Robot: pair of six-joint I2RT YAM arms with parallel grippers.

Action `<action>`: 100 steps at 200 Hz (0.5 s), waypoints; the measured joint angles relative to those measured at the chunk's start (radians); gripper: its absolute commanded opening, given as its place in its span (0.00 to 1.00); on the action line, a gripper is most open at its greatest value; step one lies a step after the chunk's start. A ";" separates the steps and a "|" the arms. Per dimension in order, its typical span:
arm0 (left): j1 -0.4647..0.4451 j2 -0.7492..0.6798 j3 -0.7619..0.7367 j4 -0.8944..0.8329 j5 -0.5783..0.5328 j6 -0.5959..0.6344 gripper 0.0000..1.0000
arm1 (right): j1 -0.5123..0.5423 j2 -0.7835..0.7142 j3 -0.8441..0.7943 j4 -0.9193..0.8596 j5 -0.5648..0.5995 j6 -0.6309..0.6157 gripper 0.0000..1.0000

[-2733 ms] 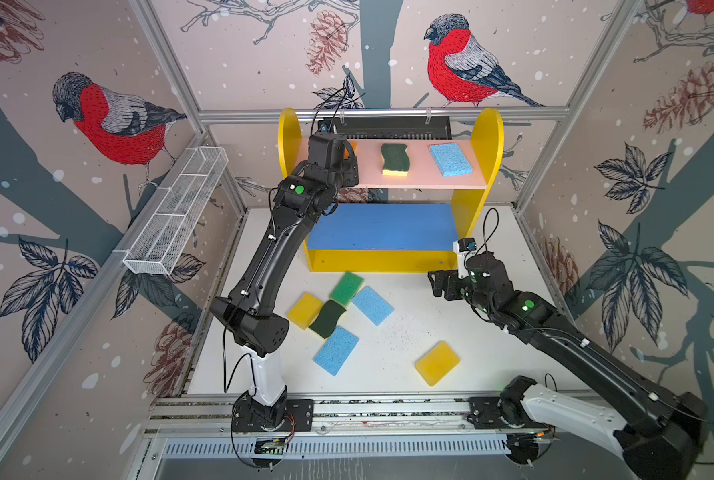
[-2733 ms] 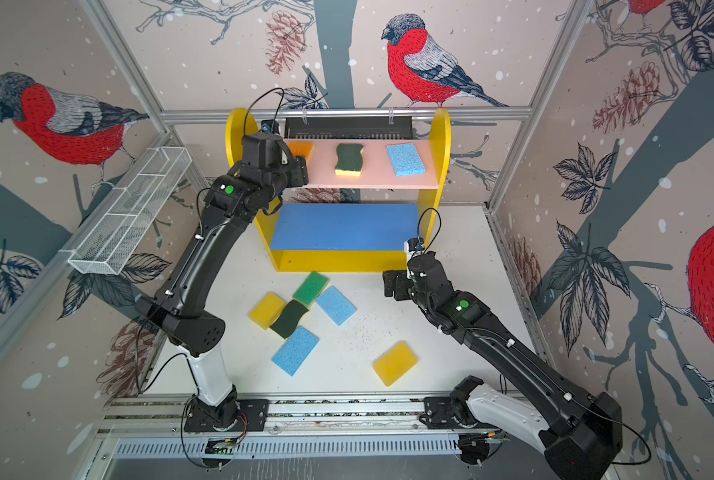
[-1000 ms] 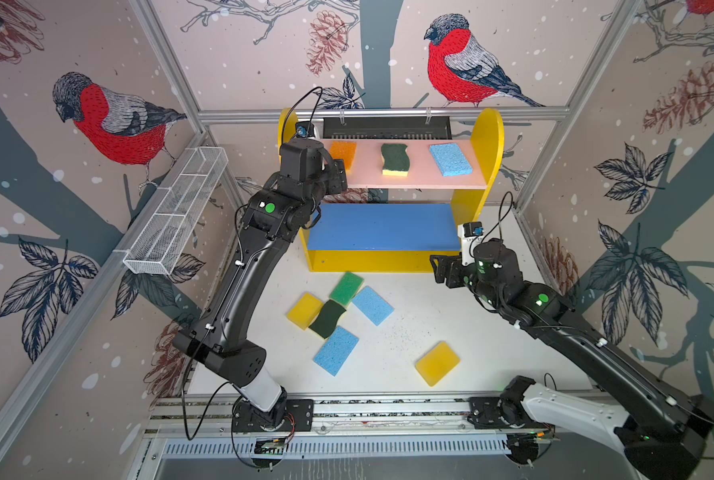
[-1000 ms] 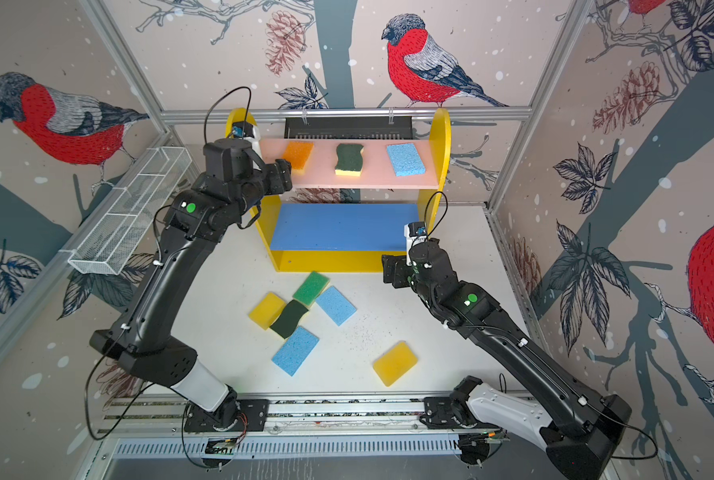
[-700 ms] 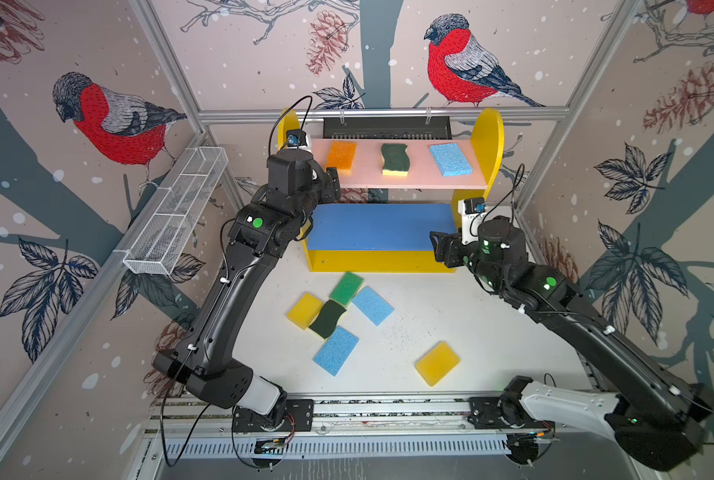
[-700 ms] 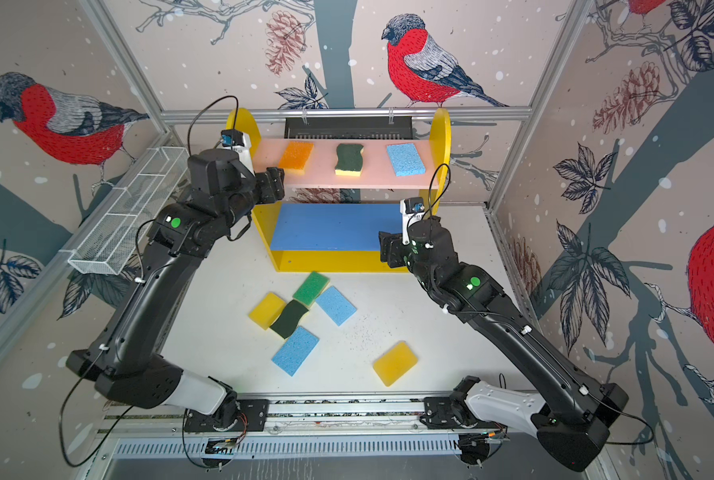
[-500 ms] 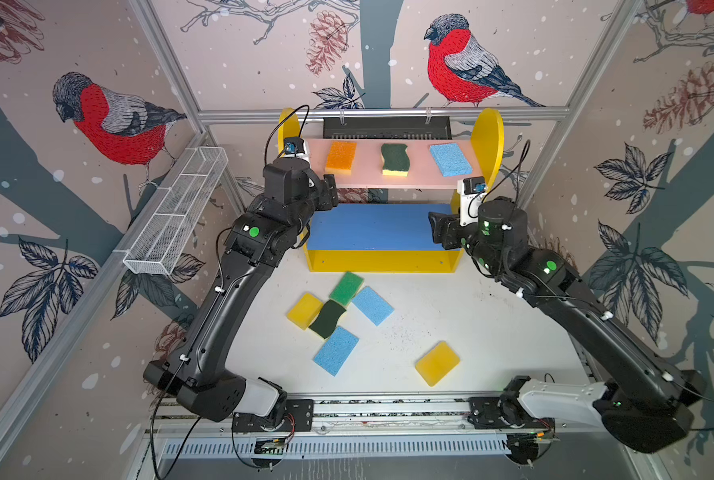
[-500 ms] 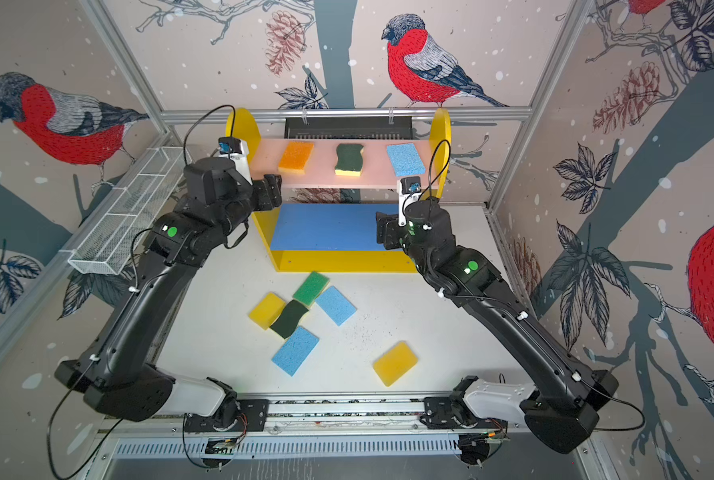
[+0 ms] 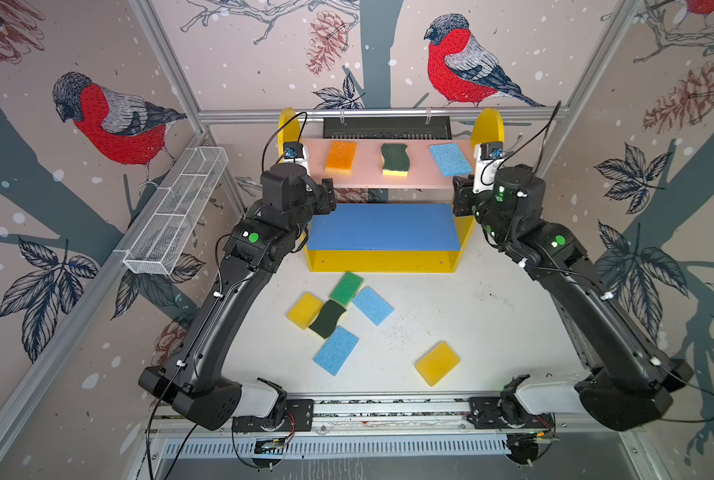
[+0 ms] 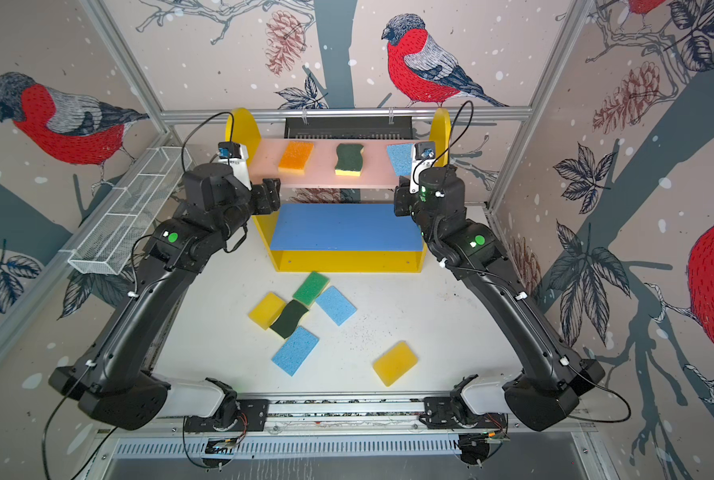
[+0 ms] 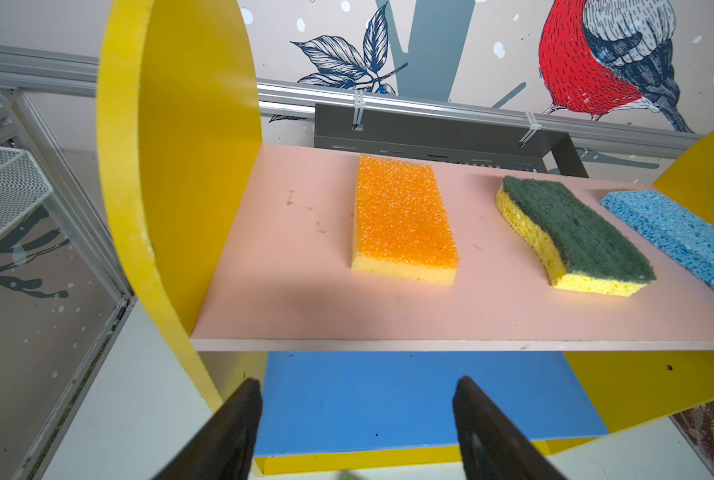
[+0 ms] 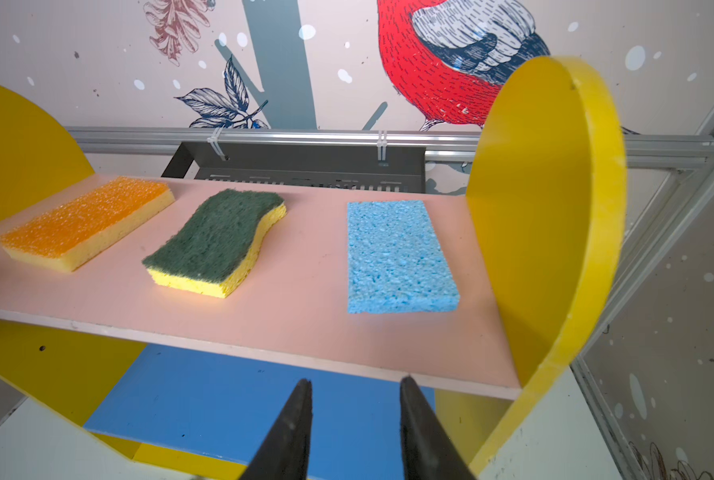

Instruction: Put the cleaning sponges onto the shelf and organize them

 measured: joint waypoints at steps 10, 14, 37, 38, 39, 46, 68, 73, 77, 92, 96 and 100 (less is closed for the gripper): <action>0.013 -0.009 -0.019 0.016 0.016 0.000 0.73 | -0.023 0.005 0.017 -0.005 -0.033 0.004 0.33; 0.016 -0.011 -0.025 0.021 0.021 -0.001 0.73 | -0.031 0.008 0.024 -0.008 -0.047 0.004 0.33; 0.044 -0.024 -0.056 0.043 0.053 -0.003 0.73 | -0.060 0.034 0.059 -0.019 -0.122 0.010 0.32; 0.046 -0.024 -0.058 0.045 0.053 -0.003 0.73 | -0.060 0.035 0.060 -0.020 -0.125 0.010 0.32; 0.046 -0.025 -0.059 0.047 0.053 -0.004 0.73 | -0.061 0.038 0.063 -0.022 -0.130 0.011 0.32; 0.053 -0.027 -0.066 0.057 0.057 -0.008 0.73 | -0.069 0.050 0.072 -0.027 -0.151 0.021 0.32; 0.073 -0.032 -0.080 0.079 0.091 -0.019 0.73 | -0.088 0.090 0.103 -0.055 -0.184 0.032 0.32; 0.077 -0.033 -0.082 0.082 0.100 -0.019 0.73 | -0.091 0.098 0.110 -0.061 -0.190 0.033 0.32; 0.079 -0.034 -0.084 0.085 0.103 -0.019 0.73 | -0.094 0.105 0.115 -0.064 -0.194 0.034 0.32; 0.088 -0.042 -0.096 0.097 0.120 -0.020 0.73 | -0.101 0.124 0.133 -0.076 -0.200 0.052 0.32; 0.090 -0.045 -0.100 0.101 0.126 -0.021 0.73 | -0.104 0.128 0.136 -0.079 -0.204 0.051 0.32; 0.092 -0.048 -0.103 0.103 0.126 -0.022 0.72 | -0.106 0.132 0.140 -0.083 -0.209 0.051 0.32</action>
